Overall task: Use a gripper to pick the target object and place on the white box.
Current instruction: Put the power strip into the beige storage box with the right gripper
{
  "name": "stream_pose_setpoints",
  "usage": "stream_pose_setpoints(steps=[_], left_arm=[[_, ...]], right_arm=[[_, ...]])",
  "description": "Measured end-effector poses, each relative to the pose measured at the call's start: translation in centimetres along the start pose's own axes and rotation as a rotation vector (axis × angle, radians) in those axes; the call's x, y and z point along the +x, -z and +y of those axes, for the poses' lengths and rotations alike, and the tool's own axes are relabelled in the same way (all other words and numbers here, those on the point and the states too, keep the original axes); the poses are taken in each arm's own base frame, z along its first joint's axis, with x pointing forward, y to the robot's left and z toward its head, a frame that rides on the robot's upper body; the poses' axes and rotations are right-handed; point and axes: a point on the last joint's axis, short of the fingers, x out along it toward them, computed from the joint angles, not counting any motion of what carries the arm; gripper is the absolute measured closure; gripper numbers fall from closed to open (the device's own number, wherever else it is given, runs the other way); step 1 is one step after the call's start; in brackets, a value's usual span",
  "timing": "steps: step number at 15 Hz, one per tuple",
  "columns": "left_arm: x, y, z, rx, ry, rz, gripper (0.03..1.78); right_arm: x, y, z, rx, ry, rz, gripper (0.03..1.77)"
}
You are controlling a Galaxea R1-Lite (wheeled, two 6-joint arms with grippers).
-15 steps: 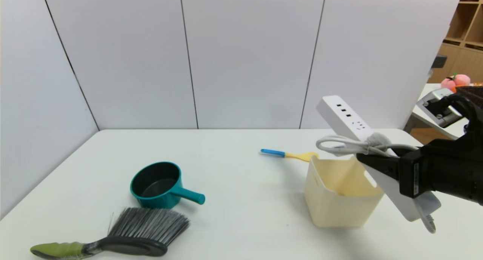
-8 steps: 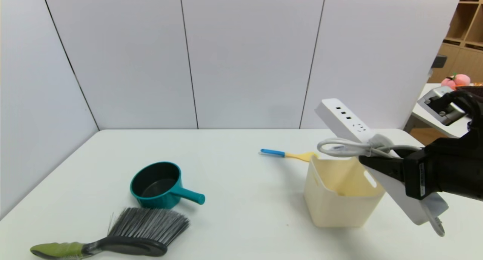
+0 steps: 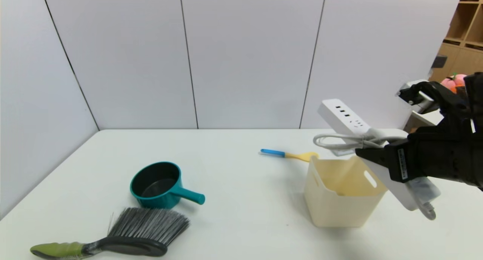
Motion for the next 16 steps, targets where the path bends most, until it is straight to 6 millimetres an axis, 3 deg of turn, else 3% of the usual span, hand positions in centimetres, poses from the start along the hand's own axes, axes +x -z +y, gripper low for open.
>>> stream_pose_setpoints(steps=[7, 16], left_arm=[[0.0, 0.0, 0.0, 0.000, 0.000, 0.000, 0.12], [0.0, 0.0, 0.0, 0.000, 0.000, 0.000, 0.12]], right_arm=[[0.3, -1.5, 3.7, 0.107, 0.062, 0.050, 0.95], [1.7, -1.3, 5.2, 0.141, 0.079, 0.112, 0.95]])
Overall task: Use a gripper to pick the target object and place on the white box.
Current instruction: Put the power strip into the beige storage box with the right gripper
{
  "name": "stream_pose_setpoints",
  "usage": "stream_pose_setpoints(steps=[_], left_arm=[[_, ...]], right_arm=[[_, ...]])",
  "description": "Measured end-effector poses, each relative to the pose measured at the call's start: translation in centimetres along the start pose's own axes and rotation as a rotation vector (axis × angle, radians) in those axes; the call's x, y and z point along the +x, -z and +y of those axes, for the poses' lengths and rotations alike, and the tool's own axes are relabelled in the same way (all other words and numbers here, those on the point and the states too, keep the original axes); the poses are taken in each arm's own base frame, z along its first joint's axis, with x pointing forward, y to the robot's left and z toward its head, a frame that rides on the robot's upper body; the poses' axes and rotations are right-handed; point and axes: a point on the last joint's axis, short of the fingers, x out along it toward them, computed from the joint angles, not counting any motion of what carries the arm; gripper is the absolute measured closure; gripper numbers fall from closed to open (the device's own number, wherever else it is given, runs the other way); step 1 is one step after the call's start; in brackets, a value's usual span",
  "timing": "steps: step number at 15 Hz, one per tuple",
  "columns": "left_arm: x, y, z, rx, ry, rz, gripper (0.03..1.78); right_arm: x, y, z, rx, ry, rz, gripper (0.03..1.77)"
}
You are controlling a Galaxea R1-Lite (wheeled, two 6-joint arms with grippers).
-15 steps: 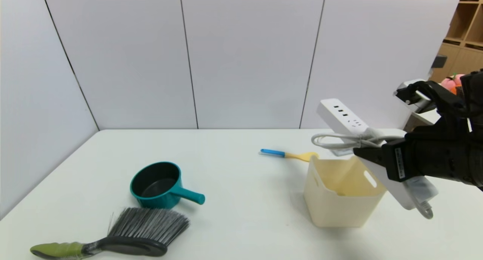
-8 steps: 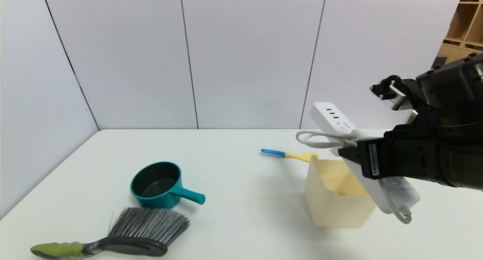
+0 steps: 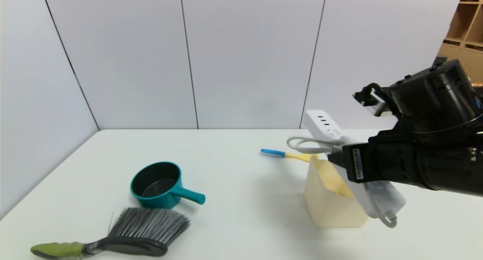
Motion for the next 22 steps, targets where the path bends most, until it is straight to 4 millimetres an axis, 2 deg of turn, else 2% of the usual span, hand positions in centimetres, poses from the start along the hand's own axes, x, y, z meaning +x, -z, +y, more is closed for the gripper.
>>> stream_pose_setpoints(steps=[7, 22], left_arm=[[0.0, 0.0, 0.0, 0.000, 0.000, 0.000, 0.12], [0.0, 0.0, 0.0, 0.000, 0.000, 0.000, 0.12]], right_arm=[[1.4, 0.6, 0.1, 0.040, 0.041, 0.047, 0.95], [2.2, 0.9, 0.1, 0.077, 0.088, 0.059, 0.95]])
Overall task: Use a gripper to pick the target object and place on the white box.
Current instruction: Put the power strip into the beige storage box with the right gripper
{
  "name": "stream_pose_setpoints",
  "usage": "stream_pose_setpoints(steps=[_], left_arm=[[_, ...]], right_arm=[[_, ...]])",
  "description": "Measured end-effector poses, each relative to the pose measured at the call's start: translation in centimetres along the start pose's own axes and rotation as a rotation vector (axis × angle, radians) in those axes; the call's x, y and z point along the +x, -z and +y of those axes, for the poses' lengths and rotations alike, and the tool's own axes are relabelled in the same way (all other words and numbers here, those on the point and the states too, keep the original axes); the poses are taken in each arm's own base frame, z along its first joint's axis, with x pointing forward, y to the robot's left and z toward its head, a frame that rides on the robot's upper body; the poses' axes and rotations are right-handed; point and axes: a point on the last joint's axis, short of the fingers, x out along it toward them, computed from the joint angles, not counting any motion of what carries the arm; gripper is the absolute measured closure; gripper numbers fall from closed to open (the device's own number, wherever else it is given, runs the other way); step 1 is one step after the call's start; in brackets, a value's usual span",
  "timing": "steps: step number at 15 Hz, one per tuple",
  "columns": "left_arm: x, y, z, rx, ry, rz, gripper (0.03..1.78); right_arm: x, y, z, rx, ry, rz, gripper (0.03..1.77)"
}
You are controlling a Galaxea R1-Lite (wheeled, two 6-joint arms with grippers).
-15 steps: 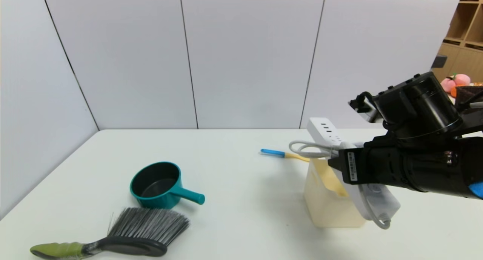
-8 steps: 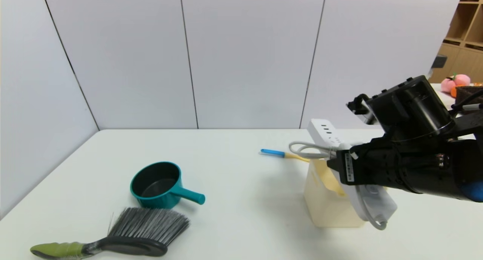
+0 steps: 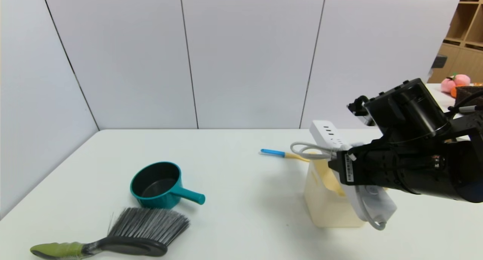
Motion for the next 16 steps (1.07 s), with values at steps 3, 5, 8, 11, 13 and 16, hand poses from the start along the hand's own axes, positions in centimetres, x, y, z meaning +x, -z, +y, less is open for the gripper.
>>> stream_pose_setpoints(steps=[3, 5, 8, 11, 13, 16], left_arm=[[0.00, 0.00, 0.00, 0.000, 0.000, 0.000, 0.12], [0.00, 0.00, 0.00, 0.000, 0.000, 0.000, 0.12], [0.00, 0.00, 0.00, 0.000, -0.001, 0.000, 0.12], [0.00, 0.00, 0.00, 0.000, 0.000, 0.000, 0.12], [0.00, 0.00, 0.00, 0.000, 0.000, 0.000, 0.12], [0.00, 0.00, 0.00, 0.000, 0.000, 0.000, 0.12]], right_arm=[[0.04, -0.03, -0.09, 0.002, 0.019, -0.007, 0.95], [0.06, -0.03, -0.11, 0.002, 0.021, -0.007, 0.87], [0.09, 0.07, -0.16, 0.001, 0.022, -0.005, 0.63], [0.07, 0.02, -0.19, 0.002, 0.023, -0.006, 0.45], [0.03, -0.03, -0.25, 0.003, 0.024, -0.008, 0.37], [-0.41, -0.17, -0.42, -0.003, 0.022, -0.025, 0.28]])
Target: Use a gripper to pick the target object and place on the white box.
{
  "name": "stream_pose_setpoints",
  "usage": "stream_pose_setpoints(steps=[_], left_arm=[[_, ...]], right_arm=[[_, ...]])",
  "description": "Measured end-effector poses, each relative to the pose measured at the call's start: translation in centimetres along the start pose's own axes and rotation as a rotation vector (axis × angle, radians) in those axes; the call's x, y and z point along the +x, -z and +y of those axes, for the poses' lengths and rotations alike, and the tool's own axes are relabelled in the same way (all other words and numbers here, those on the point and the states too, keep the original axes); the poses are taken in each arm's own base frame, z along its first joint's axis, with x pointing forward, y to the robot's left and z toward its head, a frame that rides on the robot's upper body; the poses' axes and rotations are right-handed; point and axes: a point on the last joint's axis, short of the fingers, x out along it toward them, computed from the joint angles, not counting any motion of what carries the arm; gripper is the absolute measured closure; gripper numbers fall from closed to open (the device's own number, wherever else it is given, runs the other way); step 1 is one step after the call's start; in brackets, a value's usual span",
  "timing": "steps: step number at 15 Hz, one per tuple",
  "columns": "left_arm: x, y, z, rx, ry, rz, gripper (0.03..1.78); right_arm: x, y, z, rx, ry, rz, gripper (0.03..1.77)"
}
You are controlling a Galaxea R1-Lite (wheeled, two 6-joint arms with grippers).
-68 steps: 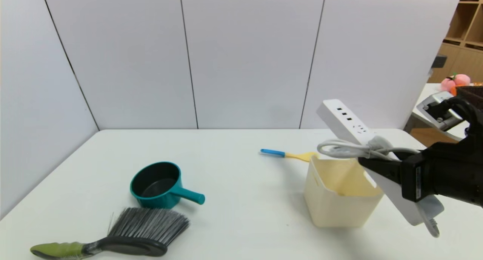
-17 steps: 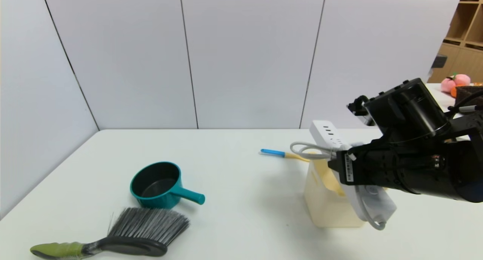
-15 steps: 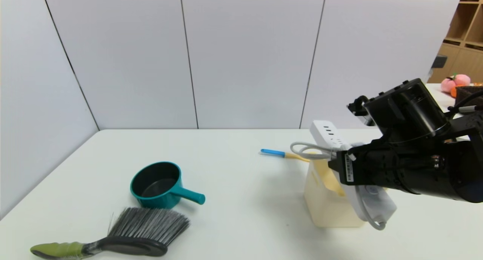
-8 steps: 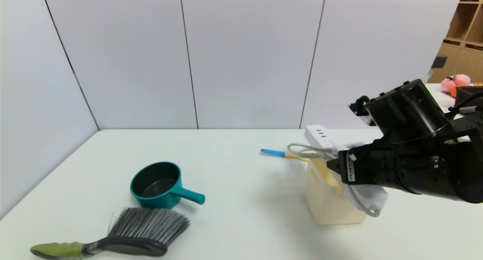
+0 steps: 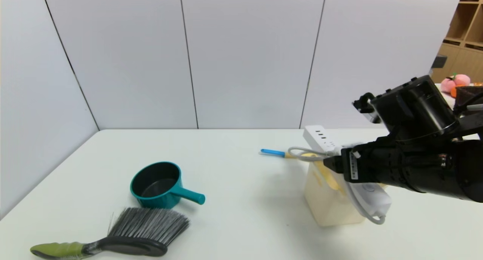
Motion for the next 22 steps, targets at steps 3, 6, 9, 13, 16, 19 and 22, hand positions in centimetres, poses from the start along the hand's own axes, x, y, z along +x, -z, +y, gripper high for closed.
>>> stream_pose_setpoints(steps=[3, 6, 9, 13, 16, 19, 22], left_arm=[[0.0, 0.0, 0.0, 0.000, 0.000, 0.000, 0.12], [0.0, 0.0, 0.0, 0.000, 0.000, 0.000, 0.12], [0.0, 0.0, 0.0, 0.000, 0.000, 0.000, 0.12], [0.0, 0.0, 0.0, 0.000, 0.000, 0.000, 0.12], [0.0, 0.0, 0.0, 0.000, 0.000, 0.000, 0.12], [0.0, 0.0, 0.0, 0.000, 0.000, 0.000, 0.12], [0.0, 0.0, 0.0, 0.000, 0.000, 0.000, 0.12]], right_arm=[[-1.1, -1.0, -0.8, -0.041, -0.001, -0.073, 0.22], [-2.2, -3.2, -3.2, -0.111, 0.020, -0.219, 0.18], [-4.2, -5.0, -6.2, -0.177, 0.013, -0.359, 0.15], [-7.9, -4.9, -9.9, -0.192, 0.013, -0.469, 0.13], [-10.8, -3.7, -11.3, -0.169, 0.035, -0.542, 0.11], [-13.7, -2.1, -11.9, -0.152, 0.047, -0.620, 0.11], [-16.3, 0.0, -12.3, -0.152, 0.026, -0.710, 0.11]])
